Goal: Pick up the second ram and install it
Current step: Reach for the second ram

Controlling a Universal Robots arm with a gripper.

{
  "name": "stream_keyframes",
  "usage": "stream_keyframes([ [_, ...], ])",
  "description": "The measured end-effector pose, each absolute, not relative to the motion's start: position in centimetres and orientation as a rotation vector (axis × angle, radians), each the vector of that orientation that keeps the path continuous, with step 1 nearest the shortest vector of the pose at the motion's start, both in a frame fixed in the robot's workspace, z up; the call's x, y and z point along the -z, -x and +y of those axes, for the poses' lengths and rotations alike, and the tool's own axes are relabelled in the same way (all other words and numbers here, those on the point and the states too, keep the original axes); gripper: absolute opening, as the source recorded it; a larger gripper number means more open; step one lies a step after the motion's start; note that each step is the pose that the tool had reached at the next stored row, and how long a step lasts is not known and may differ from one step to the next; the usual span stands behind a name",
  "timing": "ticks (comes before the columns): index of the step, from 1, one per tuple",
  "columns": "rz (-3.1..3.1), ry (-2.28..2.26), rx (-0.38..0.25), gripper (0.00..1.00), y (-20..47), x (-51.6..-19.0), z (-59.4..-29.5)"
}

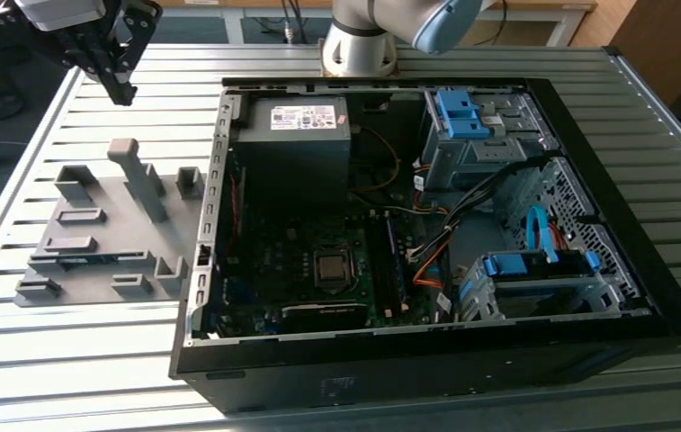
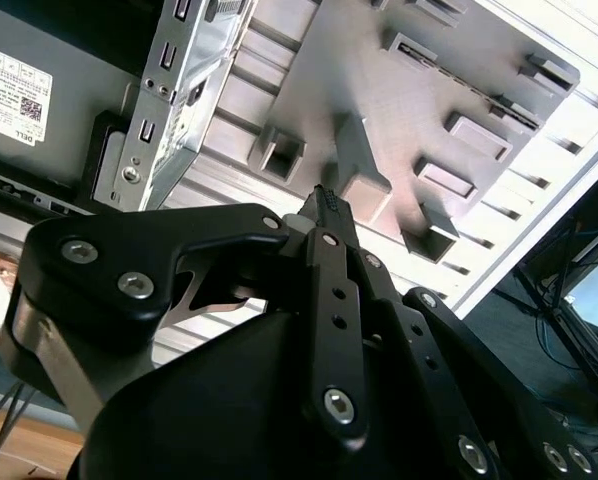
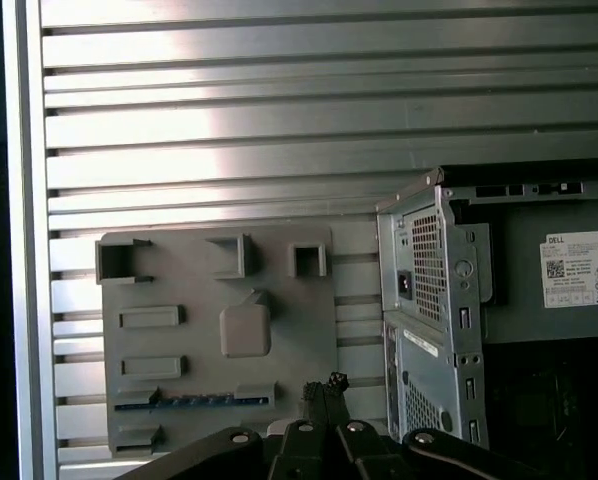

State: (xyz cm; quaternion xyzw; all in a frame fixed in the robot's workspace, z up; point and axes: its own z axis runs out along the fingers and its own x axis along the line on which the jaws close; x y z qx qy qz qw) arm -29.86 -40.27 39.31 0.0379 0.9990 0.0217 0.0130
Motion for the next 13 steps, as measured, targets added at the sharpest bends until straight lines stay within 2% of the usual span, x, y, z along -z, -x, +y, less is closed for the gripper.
stream_keyframes([
  [13,3.112,-0.118,-0.068,0.11,30.49,-39.30,-40.27],
])
